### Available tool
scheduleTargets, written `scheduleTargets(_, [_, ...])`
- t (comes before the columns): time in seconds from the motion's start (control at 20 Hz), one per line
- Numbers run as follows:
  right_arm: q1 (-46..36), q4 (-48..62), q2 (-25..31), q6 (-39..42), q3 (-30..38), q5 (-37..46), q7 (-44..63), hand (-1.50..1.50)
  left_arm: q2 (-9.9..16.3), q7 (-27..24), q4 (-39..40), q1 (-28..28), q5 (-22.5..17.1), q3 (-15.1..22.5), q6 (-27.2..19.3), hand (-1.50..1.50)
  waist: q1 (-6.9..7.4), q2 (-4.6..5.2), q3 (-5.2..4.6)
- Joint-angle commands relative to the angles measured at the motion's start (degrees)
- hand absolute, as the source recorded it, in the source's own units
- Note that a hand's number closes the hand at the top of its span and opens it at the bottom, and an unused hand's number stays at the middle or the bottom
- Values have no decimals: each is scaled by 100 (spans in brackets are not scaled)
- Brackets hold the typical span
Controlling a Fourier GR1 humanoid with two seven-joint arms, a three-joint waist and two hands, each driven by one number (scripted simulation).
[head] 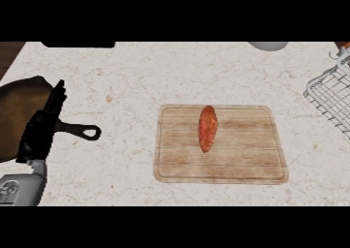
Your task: Pick the eggplant from the cutting board and place it in the tiered basket
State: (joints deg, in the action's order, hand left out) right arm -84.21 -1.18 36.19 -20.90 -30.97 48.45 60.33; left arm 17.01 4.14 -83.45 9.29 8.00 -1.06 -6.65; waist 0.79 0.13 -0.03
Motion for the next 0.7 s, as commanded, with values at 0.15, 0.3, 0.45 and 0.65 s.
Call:
scheduleTargets(0.15, [508, -277, 380, 408, 305, -200, -499, 150, 8, 151, -83, -53, 46, -72, 30, 0, -84, -24, 3])
scheduleTargets(0.3, [690, -513, 663, 461, 594, -458, -859, 150, -33, 186, -485, -456, -40, -38, 115, 0, -92, -53, 3])
scheduleTargets(0.45, [963, -776, 621, 265, 857, -676, -900, 150, -162, -120, 24, -240, 138, -25, -30, 0, -106, -31, 2])
scheduleTargets(0.65, [1318, -900, 660, 207, 1195, -939, -1012, 150, -6, -421, 78, -339, -131, -281, 242, 0, -40, -5, 3])
